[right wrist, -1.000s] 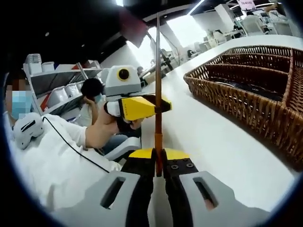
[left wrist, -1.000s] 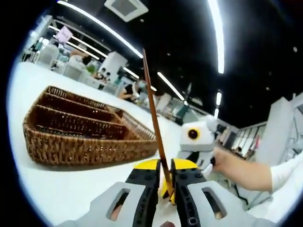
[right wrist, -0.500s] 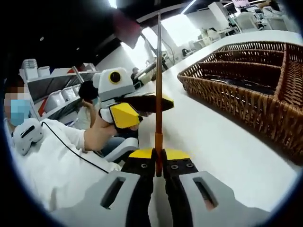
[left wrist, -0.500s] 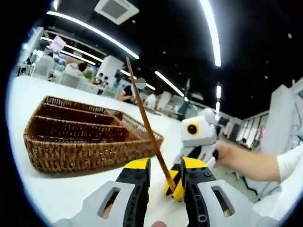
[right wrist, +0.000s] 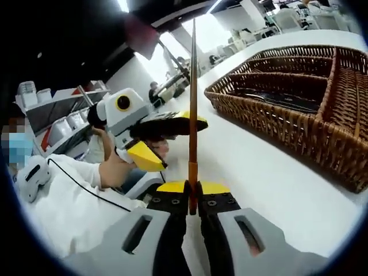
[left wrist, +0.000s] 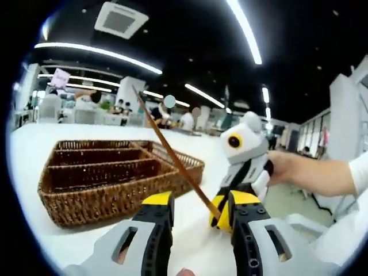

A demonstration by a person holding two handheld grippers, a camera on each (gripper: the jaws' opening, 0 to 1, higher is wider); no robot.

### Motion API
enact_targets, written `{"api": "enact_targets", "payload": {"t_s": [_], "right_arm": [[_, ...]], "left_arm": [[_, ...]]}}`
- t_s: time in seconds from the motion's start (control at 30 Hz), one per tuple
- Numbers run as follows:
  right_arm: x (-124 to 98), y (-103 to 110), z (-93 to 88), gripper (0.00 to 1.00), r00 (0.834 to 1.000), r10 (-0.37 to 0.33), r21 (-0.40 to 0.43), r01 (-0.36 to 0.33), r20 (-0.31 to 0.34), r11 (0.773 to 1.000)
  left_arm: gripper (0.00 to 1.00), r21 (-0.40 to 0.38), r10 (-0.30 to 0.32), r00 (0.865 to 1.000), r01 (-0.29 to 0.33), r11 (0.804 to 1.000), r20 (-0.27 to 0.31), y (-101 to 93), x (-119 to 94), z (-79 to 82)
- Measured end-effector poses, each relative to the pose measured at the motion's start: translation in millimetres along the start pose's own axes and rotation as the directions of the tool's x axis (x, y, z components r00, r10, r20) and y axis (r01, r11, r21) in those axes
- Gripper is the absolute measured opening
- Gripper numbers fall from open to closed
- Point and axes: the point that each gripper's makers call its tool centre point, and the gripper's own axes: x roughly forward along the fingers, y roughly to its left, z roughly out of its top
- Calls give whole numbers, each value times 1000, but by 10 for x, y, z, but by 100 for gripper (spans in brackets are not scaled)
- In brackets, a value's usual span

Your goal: Arrange the knives, forks, and spoons in their matching storage slots by inserting each utensil handle-first until every utensil is classified and aligned in the correct compartment

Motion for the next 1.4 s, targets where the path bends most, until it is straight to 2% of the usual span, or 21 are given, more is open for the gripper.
{"api": "enact_targets", "payload": {"t_s": [0.1, 0.37, 0.47, 0.57, 0.73, 0.83, 0.93, 1.0, 1.13, 1.17, 1.3, 1.33, 1.37, 1.4], "right_arm": [[-27, -79, -36, 5, 998, -53, 33, 54, -38, 998], [-61, -115, -30, 5, 996, -76, 68, 79, -54, 995], [-88, -141, -28, 5, 991, -105, 111, 114, -88, 987], [-107, -165, -23, 5, 984, -135, 116, 148, -116, 982], [-163, -186, -32, 5, 967, -190, 114, 211, -171, 971], [-183, -165, -21, 5, 962, -198, 113, 222, -189, 969], [-226, -184, -18, 5, 949, -228, 125, 259, -218, 958], [-265, -208, -36, 5, 933, -260, 129, 298, -250, 946], [-278, -185, -11, 5, 930, -261, 136, 303, -259, 943], [-300, -209, -19, 5, 921, -279, 133, 323, -272, 937], [-318, -198, -4, 5, 914, -288, 129, 335, -286, 933], [-340, -234, -3, 5, 900, -319, 108, 364, -298, 925], [-350, -235, -18, 5, 891, -324, 86, 368, -320, 926], [-342, -221, -8, 5, 891, -320, 97, 367, -322, 925]], "left_arm": [[39, 21, 6, 1000, -6, 1000, 1, 14, -4, 8], [42, 36, 22, 1000, -22, 999, 2, 53, -25, 4], [43, 56, 35, 999, -34, 998, -14, 62, -19, -39], [45, 75, 39, 999, -37, 996, -21, 50, -6, -63], [48, 112, 45, 999, -42, 993, -30, 36, -5, -71], [49, 124, 49, 998, -45, 991, -31, 34, -11, -72], [49, 130, 51, 998, -46, 990, -35, 35, -11, -89], [50, 131, 52, 998, -46, 990, -37, 32, -11, -102], [50, 138, 55, 998, -49, 989, -41, 34, -13, -115], [50, 140, 56, 998, -50, 989, -42, 36, -15, -117], [52, 148, 62, 997, -56, 987, -40, 44, -24, -117], [52, 151, 67, 997, -60, 987, -41, 49, -27, -123], [53, 154, 68, 997, -61, 986, -43, 49, -27, -128], [53, 160, 69, 997, -61, 985, -46, 45, -28, -135]]}}
